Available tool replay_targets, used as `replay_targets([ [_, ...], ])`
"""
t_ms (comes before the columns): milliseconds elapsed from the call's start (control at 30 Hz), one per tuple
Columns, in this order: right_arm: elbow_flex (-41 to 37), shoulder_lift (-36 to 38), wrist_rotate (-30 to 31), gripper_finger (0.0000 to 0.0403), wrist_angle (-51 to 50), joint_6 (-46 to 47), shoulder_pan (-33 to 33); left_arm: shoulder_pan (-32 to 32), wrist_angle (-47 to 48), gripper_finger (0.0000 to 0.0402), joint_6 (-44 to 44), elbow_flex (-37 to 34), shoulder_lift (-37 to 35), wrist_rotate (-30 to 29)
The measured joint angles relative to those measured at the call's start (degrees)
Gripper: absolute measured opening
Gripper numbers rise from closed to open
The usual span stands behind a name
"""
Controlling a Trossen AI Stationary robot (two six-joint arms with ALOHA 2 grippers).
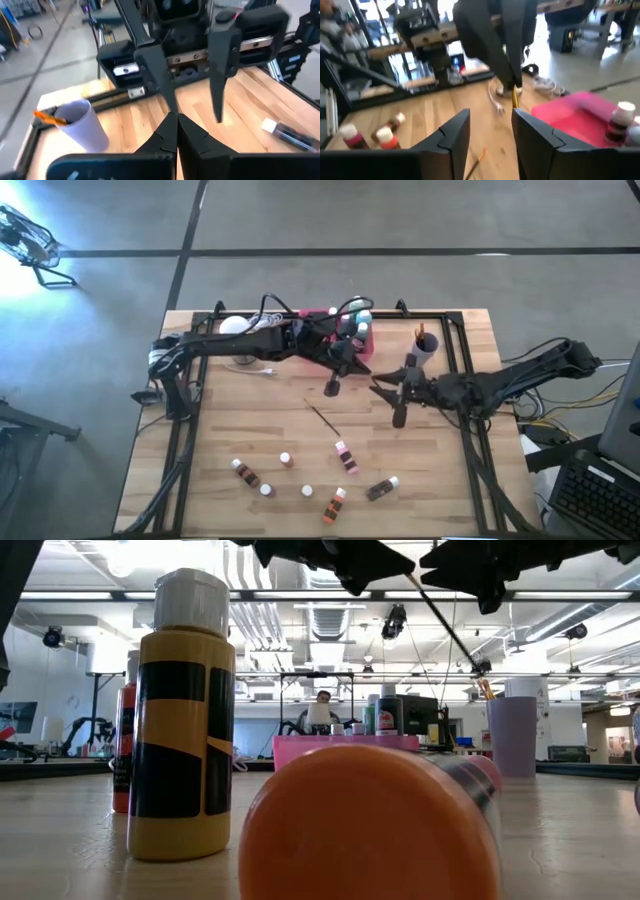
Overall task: Pick & Place Paint Supplies
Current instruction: Put the black gold paint brush into the violet cup
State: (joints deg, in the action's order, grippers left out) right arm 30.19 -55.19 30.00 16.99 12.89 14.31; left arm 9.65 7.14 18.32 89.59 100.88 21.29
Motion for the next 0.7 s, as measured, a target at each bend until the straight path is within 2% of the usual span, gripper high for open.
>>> replay_targets([
  [167,4.7,-3.1,0.0,0.0128,-8.9,3.1,-0.1,0.0,5.5,0.0001,0.6,1.6,0.0,-0.4],
  [267,6.9,-5.5,0.0,0.0131,-10.2,2.7,-0.1,0.0,8.0,0.0,0.7,2.6,0.0,-0.4],
  [433,9.5,-8.7,0.0,0.015,-14.0,3.1,-1.1,0.0,11.3,0.0,0.8,3.2,0.0,-0.6],
  [700,11.6,-12.4,0.1,0.0186,-14.2,3.2,-2.0,0.0,21.3,0.0,1.6,4.5,0.0,-0.3],
])
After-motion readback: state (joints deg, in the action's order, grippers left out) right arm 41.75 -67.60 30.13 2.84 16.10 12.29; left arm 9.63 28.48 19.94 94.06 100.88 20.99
